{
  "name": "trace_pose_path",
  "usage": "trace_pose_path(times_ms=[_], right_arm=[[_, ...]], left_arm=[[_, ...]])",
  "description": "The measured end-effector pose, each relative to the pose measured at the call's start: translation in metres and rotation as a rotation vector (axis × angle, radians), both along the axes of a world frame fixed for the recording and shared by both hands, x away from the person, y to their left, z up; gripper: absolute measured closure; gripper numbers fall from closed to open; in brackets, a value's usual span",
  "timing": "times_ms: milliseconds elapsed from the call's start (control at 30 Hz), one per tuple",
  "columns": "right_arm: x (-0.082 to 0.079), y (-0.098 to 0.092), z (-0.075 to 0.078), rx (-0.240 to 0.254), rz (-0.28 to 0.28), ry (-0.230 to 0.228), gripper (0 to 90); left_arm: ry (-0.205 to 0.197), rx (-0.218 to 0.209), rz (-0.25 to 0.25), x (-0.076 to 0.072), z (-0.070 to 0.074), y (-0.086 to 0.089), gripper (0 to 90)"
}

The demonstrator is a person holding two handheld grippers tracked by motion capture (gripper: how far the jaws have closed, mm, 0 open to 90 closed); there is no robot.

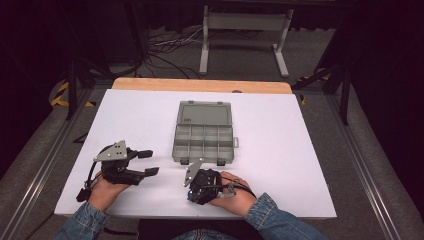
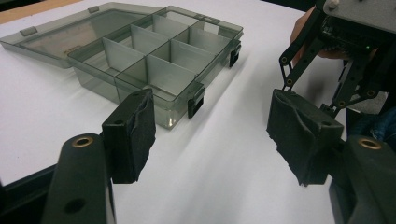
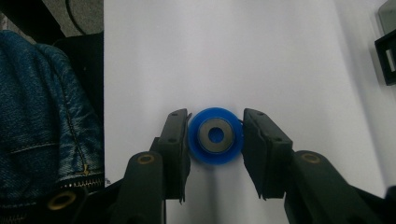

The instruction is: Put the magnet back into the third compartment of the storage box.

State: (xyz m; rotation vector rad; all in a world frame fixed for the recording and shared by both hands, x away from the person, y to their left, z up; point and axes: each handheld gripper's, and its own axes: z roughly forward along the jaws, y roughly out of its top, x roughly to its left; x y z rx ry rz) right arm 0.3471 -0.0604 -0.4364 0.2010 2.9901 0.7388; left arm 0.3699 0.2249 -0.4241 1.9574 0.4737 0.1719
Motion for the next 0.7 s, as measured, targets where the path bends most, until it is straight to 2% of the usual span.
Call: trace_pose_path(times_ms=[267, 700], right_arm=[[0.001, -0.001, 0.001, 0.007, 0.002, 0.0, 62.8], [0.006, -0.008, 0.025, 0.052, -0.009, -0.021, 62.9]], left_arm=[[0.004, -0.003, 0.001, 0.0, 0.0, 0.0, 33.0], [0.004, -0.008, 0.003, 0.0, 0.0, 0.0, 33.0]])
